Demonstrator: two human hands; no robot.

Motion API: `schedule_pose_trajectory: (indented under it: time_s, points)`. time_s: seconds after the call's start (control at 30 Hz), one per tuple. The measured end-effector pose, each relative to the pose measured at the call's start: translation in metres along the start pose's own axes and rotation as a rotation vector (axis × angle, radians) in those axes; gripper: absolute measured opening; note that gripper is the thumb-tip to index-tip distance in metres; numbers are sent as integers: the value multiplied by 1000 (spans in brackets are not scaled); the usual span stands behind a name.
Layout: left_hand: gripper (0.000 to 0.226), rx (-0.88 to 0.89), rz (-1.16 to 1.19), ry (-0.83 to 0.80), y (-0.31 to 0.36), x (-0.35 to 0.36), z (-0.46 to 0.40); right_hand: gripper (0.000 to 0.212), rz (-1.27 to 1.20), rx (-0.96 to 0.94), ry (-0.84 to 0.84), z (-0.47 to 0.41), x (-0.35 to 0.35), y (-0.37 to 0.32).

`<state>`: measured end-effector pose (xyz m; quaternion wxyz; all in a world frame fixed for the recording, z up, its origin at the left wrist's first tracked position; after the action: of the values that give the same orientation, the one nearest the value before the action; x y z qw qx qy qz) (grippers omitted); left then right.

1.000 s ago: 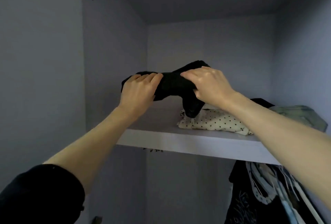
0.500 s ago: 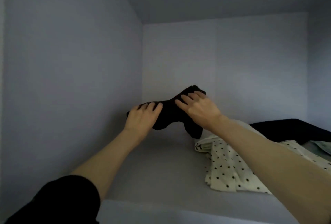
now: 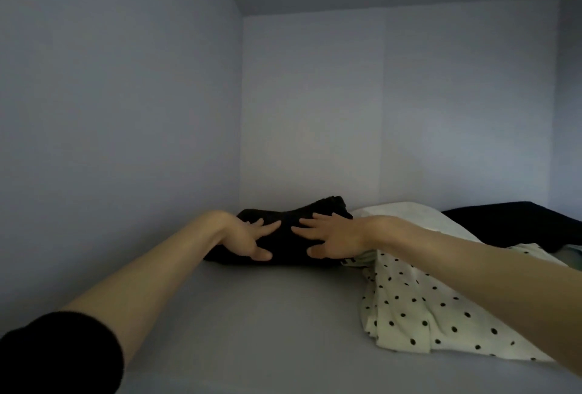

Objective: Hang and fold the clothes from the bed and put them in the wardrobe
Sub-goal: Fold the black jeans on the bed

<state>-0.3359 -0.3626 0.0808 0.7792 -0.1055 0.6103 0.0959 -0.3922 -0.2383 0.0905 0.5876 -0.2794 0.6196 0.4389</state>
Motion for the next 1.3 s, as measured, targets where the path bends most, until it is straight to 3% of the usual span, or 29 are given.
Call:
schedule_pose_trajectory:
  time_s: [0.27,0.63,0.8,1.0,1.2,1.3]
  points:
    - [66,-148,-124,277,5,14,-45,60,154,164,39,-44,22,22]
    - [66,-139,-76,216,12,-3,-26,58,10,260,8,-21,-6,20]
    - [62,143,188,460,58,-27,38,52,-47,360,197,63,-37,14]
    - [48,527,566,773,163,-44,136,50,78,610,258,227,-42,23]
    - [38,942,757,790,317,0,259,43,26,876,476,457,-6,8]
    - [34,1119,839,651,385,43,317,45,-60,1008,512,564,33,-24]
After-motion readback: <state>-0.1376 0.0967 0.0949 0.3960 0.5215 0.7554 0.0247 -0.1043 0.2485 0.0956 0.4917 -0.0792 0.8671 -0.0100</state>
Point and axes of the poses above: each hand's wrist, its own z-axis away from the middle knuckle, its own x-axis out of the palm, y = z × x, the point moved 8 cm from there along -z, towards the middle knuckle
